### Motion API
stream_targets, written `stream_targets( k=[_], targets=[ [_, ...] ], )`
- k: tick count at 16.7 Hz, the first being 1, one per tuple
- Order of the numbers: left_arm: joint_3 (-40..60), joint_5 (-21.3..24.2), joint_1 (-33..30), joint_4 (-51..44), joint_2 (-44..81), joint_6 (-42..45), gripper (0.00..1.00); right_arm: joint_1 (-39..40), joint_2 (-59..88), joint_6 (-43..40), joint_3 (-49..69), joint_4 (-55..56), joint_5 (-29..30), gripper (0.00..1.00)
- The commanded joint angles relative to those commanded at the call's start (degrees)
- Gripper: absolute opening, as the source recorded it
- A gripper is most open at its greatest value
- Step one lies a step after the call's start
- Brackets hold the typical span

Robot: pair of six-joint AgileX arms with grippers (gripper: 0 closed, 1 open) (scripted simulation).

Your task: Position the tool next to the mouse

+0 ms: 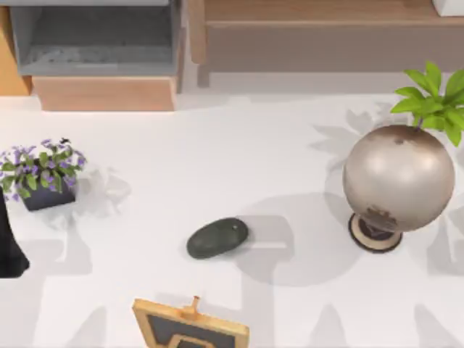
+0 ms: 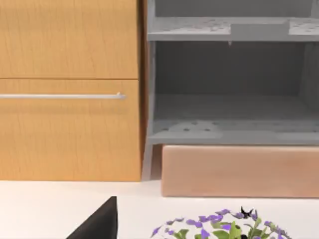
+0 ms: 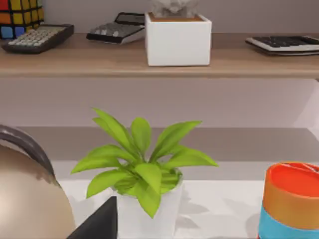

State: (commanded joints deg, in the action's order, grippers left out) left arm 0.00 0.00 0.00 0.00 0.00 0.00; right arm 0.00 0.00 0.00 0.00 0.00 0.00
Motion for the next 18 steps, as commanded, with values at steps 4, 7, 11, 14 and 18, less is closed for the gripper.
stream_targets(
  k=[4, 7, 11, 14, 18],
  targets=[
    [1.6, 0.0, 0.7, -1.4, 1.9, 0.9, 1.00, 0.0, 0.0, 0.0, 0.0, 0.0, 0.0, 1.00],
    [7.1, 0.0, 3.2, -6.2, 9.2, 4.0, 1.00, 0.0, 0.0, 0.0, 0.0, 0.0, 0.0, 1.00],
    [18.5, 0.0, 8.4, -16.1, 26.4, 10.5, 1.00, 0.0, 0.0, 0.0, 0.0, 0.0, 0.0, 1.00],
    [28.6, -0.1, 13.1, -25.0, 42.9, 16.3, 1.00, 0.0, 0.0, 0.0, 0.0, 0.0, 0.0, 1.00],
    [42.4, -0.1, 19.3, -37.0, 65.6, 24.1, 1.00, 0.0, 0.0, 0.0, 0.0, 0.0, 0.0, 1.00]
  ],
)
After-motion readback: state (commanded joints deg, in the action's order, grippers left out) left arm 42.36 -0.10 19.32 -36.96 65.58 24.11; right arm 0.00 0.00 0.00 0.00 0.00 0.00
